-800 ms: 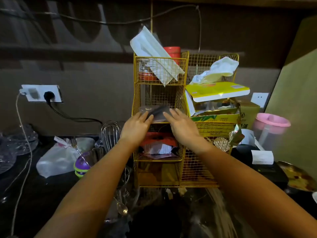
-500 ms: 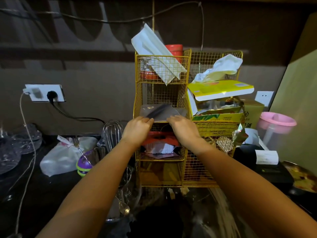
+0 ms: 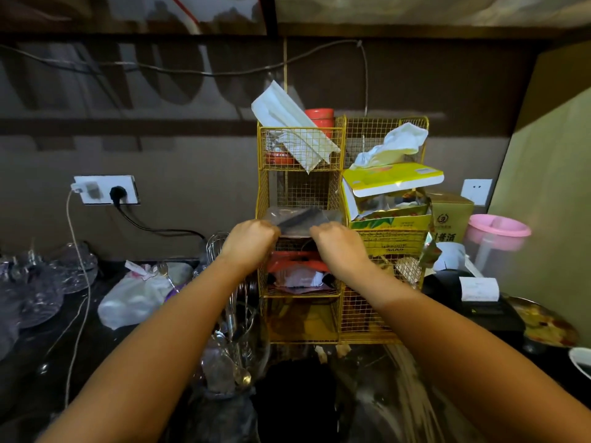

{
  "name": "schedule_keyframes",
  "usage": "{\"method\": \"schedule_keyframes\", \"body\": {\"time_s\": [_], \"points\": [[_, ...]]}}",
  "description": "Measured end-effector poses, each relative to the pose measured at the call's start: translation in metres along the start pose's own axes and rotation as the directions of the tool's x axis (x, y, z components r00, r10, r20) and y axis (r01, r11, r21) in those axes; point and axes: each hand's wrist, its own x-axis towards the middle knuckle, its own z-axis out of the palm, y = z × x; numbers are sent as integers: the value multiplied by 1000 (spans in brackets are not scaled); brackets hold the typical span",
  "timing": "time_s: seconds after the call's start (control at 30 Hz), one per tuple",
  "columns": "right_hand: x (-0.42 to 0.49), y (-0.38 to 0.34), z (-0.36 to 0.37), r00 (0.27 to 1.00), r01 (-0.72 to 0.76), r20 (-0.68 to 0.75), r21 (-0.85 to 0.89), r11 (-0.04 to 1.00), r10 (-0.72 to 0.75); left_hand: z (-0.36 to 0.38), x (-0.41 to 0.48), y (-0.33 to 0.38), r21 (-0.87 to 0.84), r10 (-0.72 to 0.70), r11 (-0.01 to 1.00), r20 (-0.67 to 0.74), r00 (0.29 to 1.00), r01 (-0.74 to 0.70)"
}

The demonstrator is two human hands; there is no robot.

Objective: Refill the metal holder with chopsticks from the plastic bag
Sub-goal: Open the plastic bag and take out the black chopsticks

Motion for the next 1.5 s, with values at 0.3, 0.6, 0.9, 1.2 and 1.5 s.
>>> {"method": "schedule_keyframes", "body": {"time_s": [0.3,0.6,0.9,1.2,1.5], "points": [[-26,-21,-44,980,89,-181,8,996,-86,-50,-39,-10,-80,7,997,-135,991,-18],[-38,-43,-73,966,121,-242,141,982,-85,-92,-65,-21,-138,-48,990,-315,948,4],[-64,-86,-95,998,5,36,756,654,-49,-109,-107,-20,-327,-304,926,-341,890,191],[-119,-120,-57,908,-266,351,905,332,-230,-68,-170,0,-445,-371,841,-57,927,309],[-180,-145,-4,705,-576,598,796,183,-381,-13,-232,33,-548,-303,763,164,939,342]]}}
